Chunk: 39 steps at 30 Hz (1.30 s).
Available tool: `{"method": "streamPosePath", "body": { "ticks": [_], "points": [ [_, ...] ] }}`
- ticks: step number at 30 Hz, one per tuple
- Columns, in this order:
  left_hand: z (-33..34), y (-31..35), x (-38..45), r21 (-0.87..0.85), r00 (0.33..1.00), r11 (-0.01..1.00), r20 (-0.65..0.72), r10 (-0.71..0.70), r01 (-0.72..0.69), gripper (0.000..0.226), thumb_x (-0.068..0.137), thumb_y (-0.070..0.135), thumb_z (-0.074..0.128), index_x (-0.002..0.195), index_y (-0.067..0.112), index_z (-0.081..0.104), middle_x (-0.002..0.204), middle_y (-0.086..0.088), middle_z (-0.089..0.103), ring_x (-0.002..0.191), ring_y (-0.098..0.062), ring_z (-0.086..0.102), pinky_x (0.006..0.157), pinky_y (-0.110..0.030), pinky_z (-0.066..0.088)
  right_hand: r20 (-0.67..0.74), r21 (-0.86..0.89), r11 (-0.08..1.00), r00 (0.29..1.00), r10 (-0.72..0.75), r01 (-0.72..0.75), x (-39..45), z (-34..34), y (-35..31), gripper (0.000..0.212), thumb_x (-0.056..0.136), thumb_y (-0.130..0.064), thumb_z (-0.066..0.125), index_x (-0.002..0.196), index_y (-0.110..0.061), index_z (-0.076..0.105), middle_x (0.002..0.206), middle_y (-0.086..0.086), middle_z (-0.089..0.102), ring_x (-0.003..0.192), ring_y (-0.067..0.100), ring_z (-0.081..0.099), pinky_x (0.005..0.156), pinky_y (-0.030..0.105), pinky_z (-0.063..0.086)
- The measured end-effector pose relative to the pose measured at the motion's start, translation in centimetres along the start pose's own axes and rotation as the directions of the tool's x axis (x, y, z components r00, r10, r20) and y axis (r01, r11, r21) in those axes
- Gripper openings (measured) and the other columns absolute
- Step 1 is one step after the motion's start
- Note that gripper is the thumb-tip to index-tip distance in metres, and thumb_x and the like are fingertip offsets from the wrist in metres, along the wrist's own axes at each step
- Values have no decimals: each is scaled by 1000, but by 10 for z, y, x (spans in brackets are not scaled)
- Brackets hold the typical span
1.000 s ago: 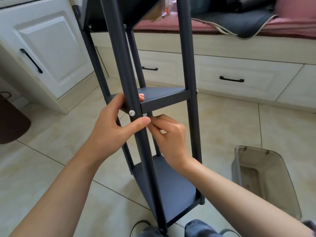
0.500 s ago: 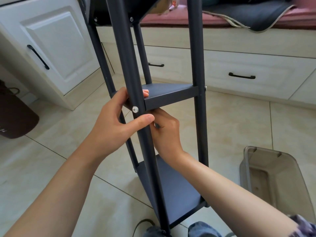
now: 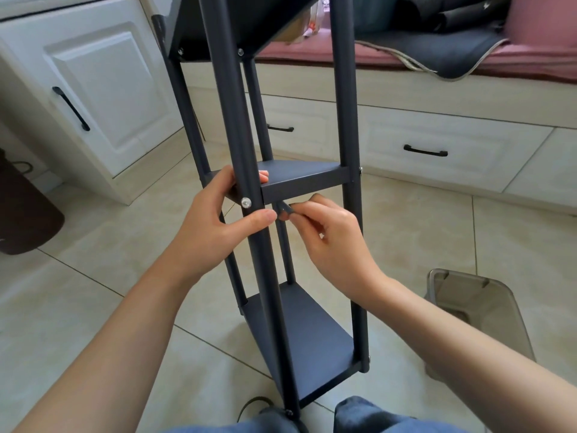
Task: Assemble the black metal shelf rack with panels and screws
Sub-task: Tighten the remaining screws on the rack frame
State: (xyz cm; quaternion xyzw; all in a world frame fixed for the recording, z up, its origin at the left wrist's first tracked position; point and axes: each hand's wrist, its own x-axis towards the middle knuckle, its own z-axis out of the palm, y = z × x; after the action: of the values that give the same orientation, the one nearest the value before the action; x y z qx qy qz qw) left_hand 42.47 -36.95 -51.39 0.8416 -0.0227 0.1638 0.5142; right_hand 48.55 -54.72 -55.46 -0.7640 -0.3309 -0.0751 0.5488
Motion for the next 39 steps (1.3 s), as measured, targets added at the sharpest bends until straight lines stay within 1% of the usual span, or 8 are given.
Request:
{"method": "streamPosePath", "body": {
  "ticks": [4, 11, 19, 28, 30, 33, 36, 39],
  "points": [
    [0, 1, 0, -2, 1000, 1000, -3, -4, 4, 45, 76, 45, 73, 117, 33, 60, 116, 13, 66, 115, -14, 59, 100, -31, 47, 14, -34, 999, 1000, 2, -2, 2, -2, -1, 18, 97, -3, 58, 100, -4, 76, 82, 2, 59, 68, 6, 50, 67, 11, 36],
    [-3, -3, -1, -5, 1000, 1000, -15, -8, 8, 39, 81, 32, 75, 118, 33, 60, 118, 15, 66, 116, -12, 59, 102, -30, 47, -30, -17, 1000, 1000, 8, -9, 1, 9, 0, 15, 95, -6, 62, 100, -7, 77, 80, 0, 61, 69, 11, 53, 66, 12, 38],
    [-5, -3, -2, -5, 1000, 1000, -11, -7, 7, 41, 80, 35, 74, 119, 33, 60, 118, 16, 65, 116, -9, 58, 99, -21, 46, -35, 87, 996, 999, 41, -38, 6, 22, -2, 16, 94, -6, 63, 103, -5, 76, 87, 3, 69, 78, 17, 64, 72, 33, 54],
    [-4, -1, -2, -6, 1000, 1000, 0, -5, 5, 40, 81, 31, 73, 118, 31, 59, 117, 15, 65, 116, -9, 58, 101, -25, 47, -86, 173, 982, 992, 88, -72, 6, 37, 0, 14, 93, -3, 63, 99, -1, 75, 79, 1, 64, 65, 8, 55, 64, 23, 52],
    [-4, -1, -2, -7, 1000, 1000, 2, -3, 3, 40, 81, 32, 73, 118, 30, 59, 117, 14, 65, 116, -11, 58, 101, -26, 47, -102, 187, 979, 990, 95, -75, 6, 41, 2, 14, 93, -4, 63, 98, -2, 76, 78, 0, 63, 64, 9, 55, 64, 27, 52],
    [-4, 0, -1, -18, 1000, 1000, 9, -1, 2, 43, 79, 37, 74, 119, 30, 59, 119, 14, 65, 117, -13, 58, 101, -27, 48, -123, 236, 968, 986, 114, -83, 6, 49, 3, 14, 93, -3, 63, 99, -2, 76, 83, 5, 69, 70, 18, 63, 69, 37, 55],
    [-3, 0, -1, -22, 1000, 1000, 16, 2, -2, 44, 78, 37, 74, 119, 28, 59, 120, 13, 64, 118, -15, 58, 102, -30, 47, -167, 279, 959, 981, 94, -45, 8, 56, 5, 15, 91, 0, 63, 99, -2, 76, 91, 9, 73, 82, 21, 67, 74, 33, 56],
    [-3, 0, -1, -26, 1000, 1000, 20, 15, -15, 46, 76, 42, 72, 118, 29, 59, 120, 13, 65, 118, -14, 57, 101, -26, 46, -195, 307, 952, 978, 80, -17, 11, 63, 6, 17, 88, -4, 63, 98, -6, 76, 93, 4, 74, 86, 20, 68, 76, 38, 56]
  ]
}}
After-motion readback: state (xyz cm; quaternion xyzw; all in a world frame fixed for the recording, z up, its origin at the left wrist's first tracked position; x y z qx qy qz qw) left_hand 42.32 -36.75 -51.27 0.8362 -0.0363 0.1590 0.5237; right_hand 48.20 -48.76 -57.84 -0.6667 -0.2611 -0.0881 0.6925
